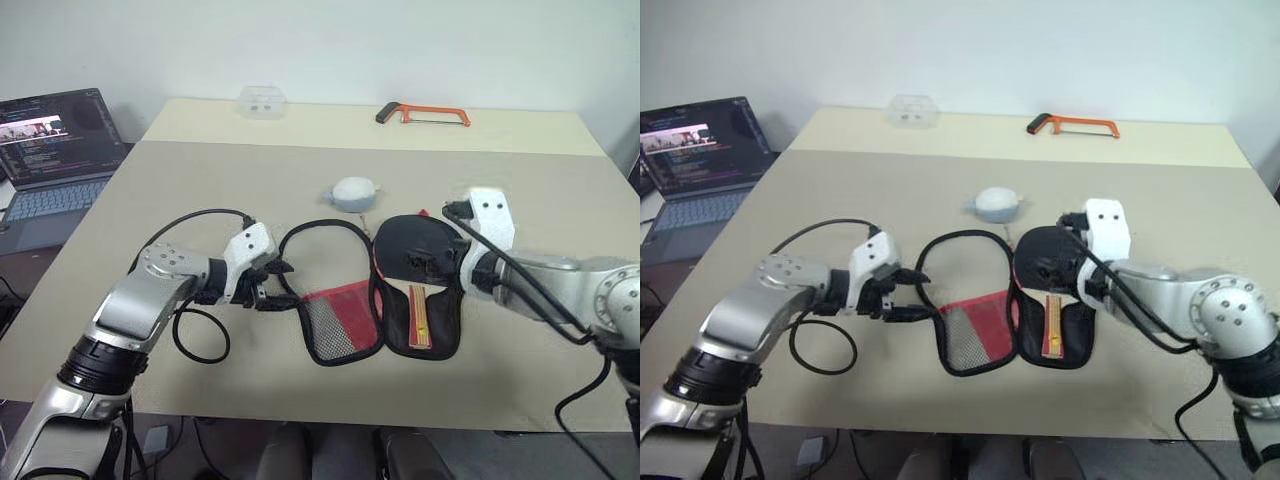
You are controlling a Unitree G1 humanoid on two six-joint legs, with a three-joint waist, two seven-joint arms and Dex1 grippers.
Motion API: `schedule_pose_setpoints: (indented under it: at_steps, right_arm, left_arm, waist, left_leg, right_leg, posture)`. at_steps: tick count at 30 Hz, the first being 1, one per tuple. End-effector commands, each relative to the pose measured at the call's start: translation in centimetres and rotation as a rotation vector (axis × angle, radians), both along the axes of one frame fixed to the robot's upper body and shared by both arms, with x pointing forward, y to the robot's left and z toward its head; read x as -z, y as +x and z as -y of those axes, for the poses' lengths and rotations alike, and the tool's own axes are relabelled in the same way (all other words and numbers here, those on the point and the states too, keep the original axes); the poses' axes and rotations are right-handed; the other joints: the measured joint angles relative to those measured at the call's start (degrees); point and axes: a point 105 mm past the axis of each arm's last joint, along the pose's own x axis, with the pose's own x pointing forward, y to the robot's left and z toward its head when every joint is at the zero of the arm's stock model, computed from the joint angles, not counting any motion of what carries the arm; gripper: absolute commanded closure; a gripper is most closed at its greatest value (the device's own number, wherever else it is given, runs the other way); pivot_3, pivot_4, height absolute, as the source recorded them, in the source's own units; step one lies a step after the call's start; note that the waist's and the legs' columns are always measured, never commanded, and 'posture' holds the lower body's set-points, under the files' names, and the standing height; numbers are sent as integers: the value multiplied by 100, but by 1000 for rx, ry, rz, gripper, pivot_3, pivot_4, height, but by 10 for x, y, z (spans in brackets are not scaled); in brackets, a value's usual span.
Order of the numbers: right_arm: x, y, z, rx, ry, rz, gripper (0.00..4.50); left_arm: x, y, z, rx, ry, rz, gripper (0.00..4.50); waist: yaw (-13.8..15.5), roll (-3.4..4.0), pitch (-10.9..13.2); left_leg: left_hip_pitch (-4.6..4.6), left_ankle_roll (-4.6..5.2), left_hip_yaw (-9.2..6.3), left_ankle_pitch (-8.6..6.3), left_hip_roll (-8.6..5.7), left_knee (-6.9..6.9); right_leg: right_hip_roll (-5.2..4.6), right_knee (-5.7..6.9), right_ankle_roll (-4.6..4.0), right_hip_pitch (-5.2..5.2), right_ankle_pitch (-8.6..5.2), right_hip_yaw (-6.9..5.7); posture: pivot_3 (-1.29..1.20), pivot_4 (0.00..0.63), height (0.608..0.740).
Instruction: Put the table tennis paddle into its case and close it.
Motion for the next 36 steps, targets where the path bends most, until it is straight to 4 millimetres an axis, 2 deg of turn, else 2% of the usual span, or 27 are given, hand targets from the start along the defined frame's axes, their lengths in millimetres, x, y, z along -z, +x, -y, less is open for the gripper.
schedule_pose_setpoints:
  at_steps: [1,4,5,8,11,13,21,29,32,36]
  right_arm:
    - [-33,10,32,-78,-83,101,10]
    - [-36,22,55,-98,-157,144,10]
    - [-38,21,55,-145,-165,161,10]
    - [-41,-1,39,-458,-183,231,10]
    - [-34,-15,36,-664,-229,252,10]
    - [-32,-17,36,-745,-220,275,10]
    - [-19,-11,34,-877,-202,325,10]
    - [-17,-1,28,-884,-219,356,10]
    - [-17,3,27,-878,-225,368,10]
    - [-18,8,28,-866,-234,378,0]
  left_arm:
    - [-9,21,-30,-210,-10,33,677]
    - [-5,21,-36,-278,-45,-13,677]
    - [-4,20,-38,-299,-62,-33,677]
    - [6,13,-42,-341,-74,-93,677]
    - [11,8,-27,-318,-144,-139,677]
    - [11,6,-16,-307,-195,-159,677]
    - [13,4,10,-286,-276,-207,677]
    - [30,5,9,-377,-258,-241,677]
    - [27,6,15,-375,-287,-234,677]
    - [8,5,26,-330,-363,-210,1999]
  waist:
    - [22,-1,-1]
    - [26,-11,-7]
    - [26,-11,-7]
    - [25,-10,-7]
    - [32,-9,-7]
    - [45,-9,-7]
    - [51,-9,-7]
    - [102,-9,-7]
    - [120,-8,-7]
    - [122,-9,-7]
  left_leg:
    - [-1,1,-1,-1,2,2]
    - [-2,2,0,-2,3,-2]
    - [-3,2,1,-2,5,-2]
    - [-5,2,1,-2,6,-6]
    - [-5,3,-5,-2,9,-8]
    - [-5,2,-5,-2,6,2]
    - [-4,2,-17,-2,3,59]
    - [-3,1,-29,-2,1,65]
    - [5,1,-36,-2,-1,65]
    - [20,1,-43,-2,-4,68]
  right_leg:
    - [0,-3,0,2,0,-1]
    - [-5,-12,0,2,0,-1]
    - [-11,-12,0,0,0,0]
    - [-13,-9,0,-8,0,-1]
    - [-12,-11,0,-7,0,-11]
    - [-16,-8,0,-1,0,-12]
    - [-14,21,-5,17,7,-21]
    - [-15,21,-5,25,7,-26]
    - [-16,18,-5,40,7,-28]
    - [-16,17,-5,59,7,-31]
  posture:
    - [0,150,740]
    - [0,150,740]
    - [0,150,740]
    - [0,150,740]
    - [0,150,740]
    - [0,150,740]
    - [0,150,740]
    - [0,150,740]
    - [0,150,740]
    - [0,150,740]
